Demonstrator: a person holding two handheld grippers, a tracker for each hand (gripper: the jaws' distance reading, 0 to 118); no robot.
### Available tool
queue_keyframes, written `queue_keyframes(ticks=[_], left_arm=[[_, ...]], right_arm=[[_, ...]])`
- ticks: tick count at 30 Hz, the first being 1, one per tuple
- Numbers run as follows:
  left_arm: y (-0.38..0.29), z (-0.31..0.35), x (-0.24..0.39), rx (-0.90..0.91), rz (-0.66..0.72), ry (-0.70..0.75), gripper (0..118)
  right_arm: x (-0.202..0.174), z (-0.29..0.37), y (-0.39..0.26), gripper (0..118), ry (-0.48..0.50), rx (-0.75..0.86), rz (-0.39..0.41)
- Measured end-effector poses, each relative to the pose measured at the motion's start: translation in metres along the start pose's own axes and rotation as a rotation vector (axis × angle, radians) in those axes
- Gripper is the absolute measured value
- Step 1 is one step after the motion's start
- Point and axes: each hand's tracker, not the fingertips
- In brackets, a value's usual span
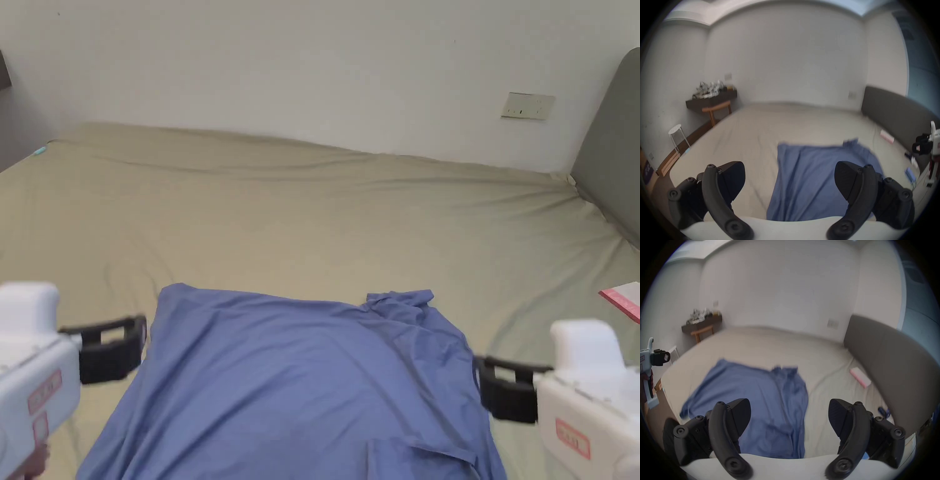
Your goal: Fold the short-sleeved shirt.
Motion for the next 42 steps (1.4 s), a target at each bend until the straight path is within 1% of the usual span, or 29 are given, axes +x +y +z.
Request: queue_keyframes(ticks=[1, 2, 3, 4, 5, 6, 7, 8, 9, 10, 15, 20, 24, 26, 29, 31, 33, 34, 35, 36, 37, 38, 39, 42], left_arm=[[0.013, 0.010, 0.009, 0.041, -0.001, -0.001, 106], [0.023, 0.018, 0.017, 0.086, -0.010, -0.003, 100], [0.032, 0.026, 0.025, 0.126, -0.030, 0.008, 90], [0.038, 0.033, 0.034, 0.164, -0.058, 0.024, 74], [0.041, 0.038, 0.043, 0.197, -0.084, 0.042, 60], [0.044, 0.041, 0.049, 0.213, -0.113, 0.058, 45], [0.045, 0.045, 0.057, 0.228, -0.138, 0.062, 29], [0.045, 0.047, 0.063, 0.232, -0.154, 0.068, 20], [0.044, 0.049, 0.069, 0.240, -0.165, 0.079, 11], [0.040, 0.045, 0.069, 0.249, -0.176, 0.086, 1], [0.035, 0.045, 0.081, 0.275, -0.219, 0.102, 0], [0.035, 0.045, 0.084, 0.272, -0.254, 0.091, 0], [0.032, 0.040, 0.076, 0.219, -0.248, 0.059, 0], [0.022, 0.035, 0.070, 0.144, -0.268, 0.036, 0], [-0.011, 0.018, 0.051, -0.026, -0.282, 0.029, 0], [-0.047, 0.001, 0.033, -0.199, -0.283, 0.026, 0], [-0.084, -0.012, 0.009, -0.359, -0.207, 0.036, 0], [-0.104, -0.018, -0.003, -0.431, -0.166, 0.058, 1], [-0.120, -0.022, -0.014, -0.482, -0.129, 0.082, 19], [-0.136, -0.026, -0.026, -0.533, -0.090, 0.113, 45], [-0.151, -0.030, -0.036, -0.595, -0.056, 0.131, 86], [-0.165, -0.033, -0.044, -0.642, -0.027, 0.135, 105], [-0.176, -0.037, -0.050, -0.702, -0.006, 0.143, 112], [-0.201, -0.040, -0.057, -0.774, 0.006, 0.160, 111]], right_arm=[[-0.008, 0.008, 0.012, 103, -0.009, 0.047, 0.005], [-0.015, 0.015, 0.021, 101, -0.014, 0.081, 0.009], [-0.023, 0.020, 0.031, 97, -0.018, 0.123, 0.011], [-0.031, 0.027, 0.036, 86, -0.016, 0.164, 0.017], [-0.039, 0.032, 0.041, 70, -0.025, 0.191, 0.034], [-0.047, 0.037, 0.044, 48, -0.029, 0.216, 0.058], [-0.055, 0.038, 0.045, 17, -0.035, 0.243, 0.079], [-0.061, 0.040, 0.045, 8, -0.050, 0.262, 0.097], [-0.068, 0.042, 0.044, 7, -0.067, 0.286, 0.118], [-0.074, 0.044, 0.042, 2, -0.080, 0.305, 0.130], [-0.083, 0.045, 0.038, 2, -0.056, 0.295, 0.123], [-0.083, 0.046, 0.038, 2, -0.072, 0.296, 0.136], [-0.080, 0.046, 0.037, 2, -0.068, 0.287, 0.129], [-0.079, 0.045, 0.033, 2, -0.066, 0.280, 0.134], [-0.076, 0.043, 0.028, 2, -0.064, 0.264, 0.137], [-0.073, 0.041, 0.023, 2, -0.061, 0.244, 0.133], [-0.071, 0.038, 0.017, 2, -0.059, 0.225, 0.130], [-0.069, 0.036, 0.014, 2, -0.058, 0.215, 0.129], [-0.068, 0.035, 0.011, 2, -0.058, 0.205, 0.128], [-0.067, 0.033, 0.009, 2, -0.056, 0.194, 0.126], [-0.066, 0.031, 0.006, 2, -0.053, 0.182, 0.124], [-0.066, 0.030, 0.004, 2, -0.051, 0.173, 0.123], [-0.065, 0.029, 0.002, 2, -0.050, 0.164, 0.122], [-0.065, 0.025, -0.001, 2, -0.049, 0.146, 0.123]])
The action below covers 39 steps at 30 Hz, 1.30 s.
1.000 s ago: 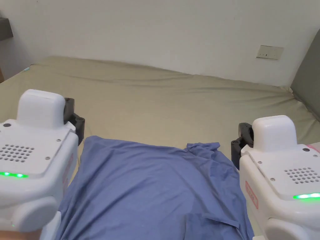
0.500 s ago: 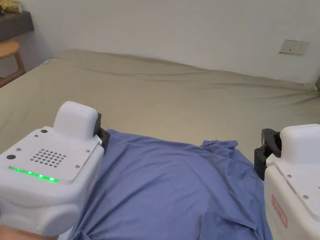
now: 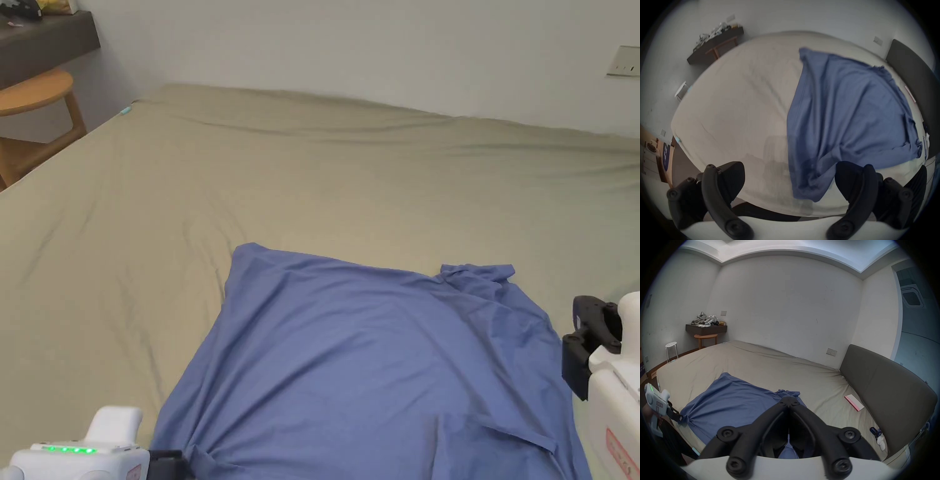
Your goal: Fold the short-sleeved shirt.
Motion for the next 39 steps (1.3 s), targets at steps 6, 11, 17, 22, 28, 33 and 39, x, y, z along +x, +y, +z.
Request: queue_keyframes(ticks=[6, 11, 17, 22, 28, 33, 39], left_arm=[[-0.006, -0.034, 0.009, -0.083, -0.043, 0.000, 108], [0.000, -0.025, 0.011, -0.061, -0.064, -0.013, 101], [0.009, 0.004, 0.027, 0.075, -0.146, -0.012, 4], [0.025, 0.031, 0.027, 0.189, -0.126, -0.007, 4], [0.040, 0.053, 0.030, 0.273, -0.109, -0.028, 4], [0.036, 0.054, 0.033, 0.243, -0.107, -0.034, 4], [0.025, 0.050, 0.033, 0.188, -0.128, -0.012, 4]], right_arm=[[0.001, -0.002, -0.001, 2, 0.001, -0.013, -0.007], [0.002, 0.001, -0.001, 2, -0.009, -0.011, 0.004], [0.014, 0.001, -0.008, 2, -0.035, -0.042, -0.006], [0.029, 0.001, -0.023, 2, -0.050, -0.088, -0.031], [0.046, -0.025, -0.090, 99, -0.012, -0.385, -0.092], [0.042, -0.050, -0.180, 101, 0.046, -0.705, -0.142], [0.026, -0.062, -0.227, 101, 0.073, -0.770, -0.126]])
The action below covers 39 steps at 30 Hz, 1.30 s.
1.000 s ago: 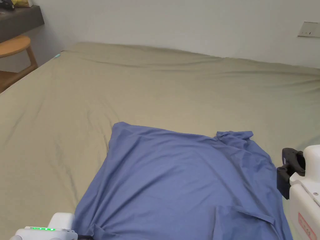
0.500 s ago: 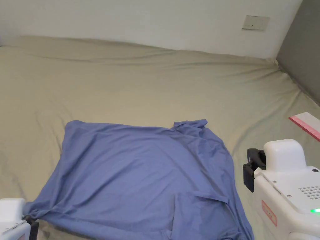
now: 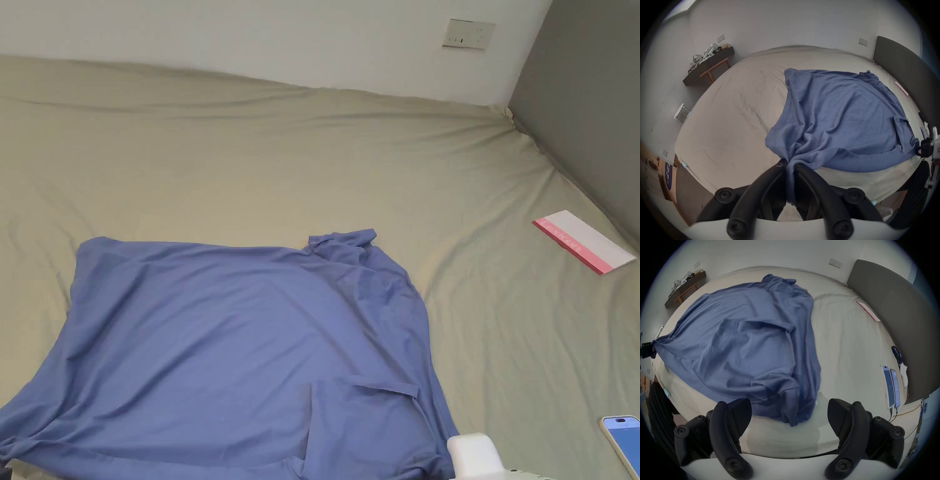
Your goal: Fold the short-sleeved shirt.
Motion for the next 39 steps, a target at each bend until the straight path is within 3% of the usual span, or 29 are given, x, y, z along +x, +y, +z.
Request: queue_keyframes(ticks=[3, 5, 6, 9, 13, 17, 24, 32, 39], left_arm=[[-0.001, -0.002, -0.001, -0.020, 0.002, 0.004, 4], [-0.001, -0.003, 0.000, -0.028, 0.006, 0.007, 4], [-0.002, -0.003, 0.000, -0.032, 0.006, 0.008, 4], [-0.001, -0.007, 0.003, -0.043, 0.002, 0.010, 4], [-0.001, -0.010, 0.005, -0.050, -0.022, 0.029, 4], [0.000, -0.013, -0.003, -0.035, -0.006, 0.027, 4], [0.020, 0.007, -0.001, 0.055, 0.031, 0.016, 4], [0.067, -0.007, 0.000, 0.108, 0.025, 0.023, 4], [0.116, -0.066, 0.013, 0.027, -0.027, 0.015, 4]], right_arm=[[-0.008, -0.002, 0.004, 100, -0.013, 0.031, 0.054], [-0.008, -0.005, 0.009, 88, -0.002, 0.036, 0.055], [-0.008, -0.007, 0.010, 77, 0.010, 0.035, 0.055], [-0.010, -0.018, 0.009, 7, 0.058, 0.020, 0.082], [-0.005, -0.009, 0.007, 6, 0.073, 0.051, 0.068], [0.010, 0.017, 0.001, 6, 0.104, 0.180, -0.004], [0.021, 0.067, 0.005, 6, 0.095, 0.441, -0.037], [0.022, 0.057, 0.062, 6, 0.054, 0.434, -0.075], [0.021, -0.004, 0.125, 6, 0.011, 0.273, -0.049]])
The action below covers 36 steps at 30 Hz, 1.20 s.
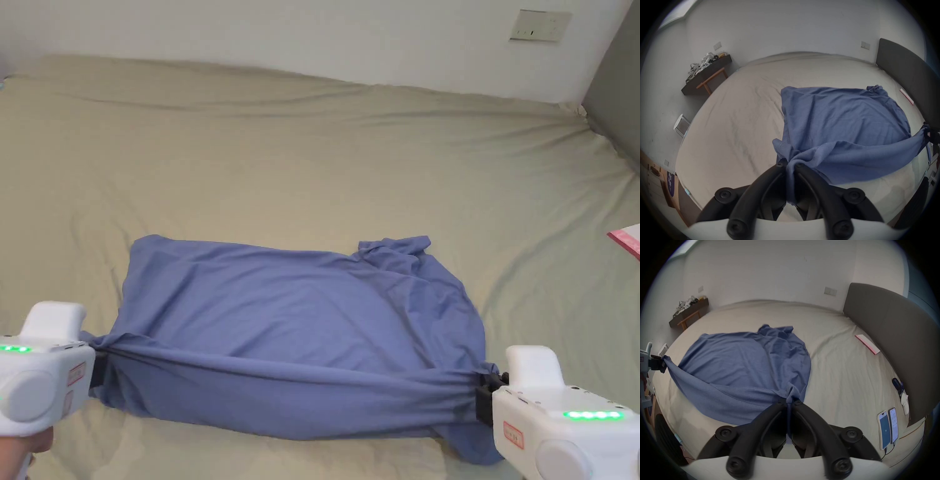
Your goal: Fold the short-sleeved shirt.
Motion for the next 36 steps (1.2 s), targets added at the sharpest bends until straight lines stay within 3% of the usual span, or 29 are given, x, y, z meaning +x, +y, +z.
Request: queue_keyframes(ticks=[6, 13, 15, 17, 18, 19, 20, 23, 27, 33, 36], left_arm=[[0.021, -0.069, 0.012, -0.128, -0.025, 0.004, 4], [0.039, -0.113, 0.022, -0.195, -0.066, 0.025, 4], [0.047, -0.113, 0.020, -0.200, -0.057, 0.024, 4], [0.053, -0.113, 0.017, -0.194, -0.030, 0.051, 29], [0.056, -0.109, 0.014, -0.173, -0.021, 0.101, 56], [0.058, -0.106, 0.010, -0.149, -0.015, 0.123, 99], [0.061, -0.100, 0.006, -0.115, 0.005, 0.112, 116], [0.073, -0.064, -0.003, 0.016, 0.095, 0.082, 113], [0.087, -0.002, 0.000, 0.239, 0.125, 0.022, 113], [0.090, 0.099, 0.022, 0.550, 0.125, -0.043, 113], [0.083, 0.136, 0.034, 0.645, 0.122, -0.101, 104]], right_arm=[[-0.006, -0.075, 0.019, 6, -0.019, -0.152, 0.039], [-0.004, -0.125, 0.025, 7, -0.018, -0.204, 0.056], [-0.003, -0.125, 0.029, 18, -0.025, -0.197, 0.060], [0.005, -0.126, 0.037, 64, -0.114, -0.166, 0.071], [0.011, -0.126, 0.042, 84, -0.110, -0.156, 0.061], [0.019, -0.118, 0.049, 95, -0.128, -0.136, 0.024], [0.026, -0.110, 0.056, 95, -0.131, -0.110, -0.013], [0.040, -0.075, 0.080, 95, -0.094, 0.011, -0.099], [0.030, -0.010, 0.109, 95, -0.062, 0.198, -0.081], [-0.013, 0.092, 0.128, 95, -0.004, 0.455, -0.030], [-0.037, 0.127, 0.129, 93, -0.003, 0.529, 0.026]])
